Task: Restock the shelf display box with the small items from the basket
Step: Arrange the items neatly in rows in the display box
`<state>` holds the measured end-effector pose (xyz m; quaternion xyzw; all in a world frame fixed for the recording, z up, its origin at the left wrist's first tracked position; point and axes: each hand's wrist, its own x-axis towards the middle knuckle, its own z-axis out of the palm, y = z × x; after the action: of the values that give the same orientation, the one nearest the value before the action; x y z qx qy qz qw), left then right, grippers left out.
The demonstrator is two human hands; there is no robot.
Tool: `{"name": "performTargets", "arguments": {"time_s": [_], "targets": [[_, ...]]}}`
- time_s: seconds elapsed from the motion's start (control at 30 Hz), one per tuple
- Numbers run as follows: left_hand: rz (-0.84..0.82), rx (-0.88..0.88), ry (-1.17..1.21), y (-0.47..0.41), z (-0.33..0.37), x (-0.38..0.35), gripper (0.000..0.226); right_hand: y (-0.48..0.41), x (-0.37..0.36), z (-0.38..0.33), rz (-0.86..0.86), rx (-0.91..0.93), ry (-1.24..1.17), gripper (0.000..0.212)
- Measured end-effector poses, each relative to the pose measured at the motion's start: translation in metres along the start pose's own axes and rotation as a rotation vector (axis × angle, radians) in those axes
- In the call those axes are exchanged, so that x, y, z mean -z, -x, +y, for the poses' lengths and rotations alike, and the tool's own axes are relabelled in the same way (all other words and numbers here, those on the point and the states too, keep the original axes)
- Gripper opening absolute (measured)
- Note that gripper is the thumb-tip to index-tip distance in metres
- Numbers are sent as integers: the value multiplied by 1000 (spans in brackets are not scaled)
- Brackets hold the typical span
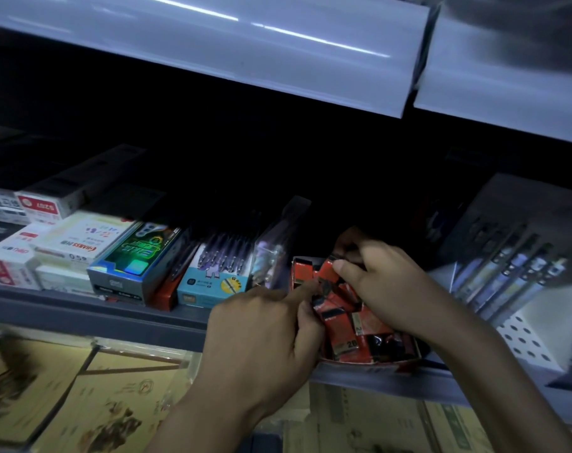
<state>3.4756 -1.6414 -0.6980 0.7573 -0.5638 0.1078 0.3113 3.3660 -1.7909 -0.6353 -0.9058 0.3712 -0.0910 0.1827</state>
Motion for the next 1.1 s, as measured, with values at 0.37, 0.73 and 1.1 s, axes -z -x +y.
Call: {"name": "performTargets", "arguments": {"time_s": [0.37, 0.73, 1.1], "targets": [[-28, 6, 48, -1, 1, 3, 42, 10, 8, -7, 168, -38, -199, 19], [-37, 63, 146, 5, 1, 5, 55, 6, 8, -5, 116, -63, -383, 11], [-19, 107, 216, 6, 1, 6, 58, 2, 6, -8, 173, -61, -181, 21]]}}
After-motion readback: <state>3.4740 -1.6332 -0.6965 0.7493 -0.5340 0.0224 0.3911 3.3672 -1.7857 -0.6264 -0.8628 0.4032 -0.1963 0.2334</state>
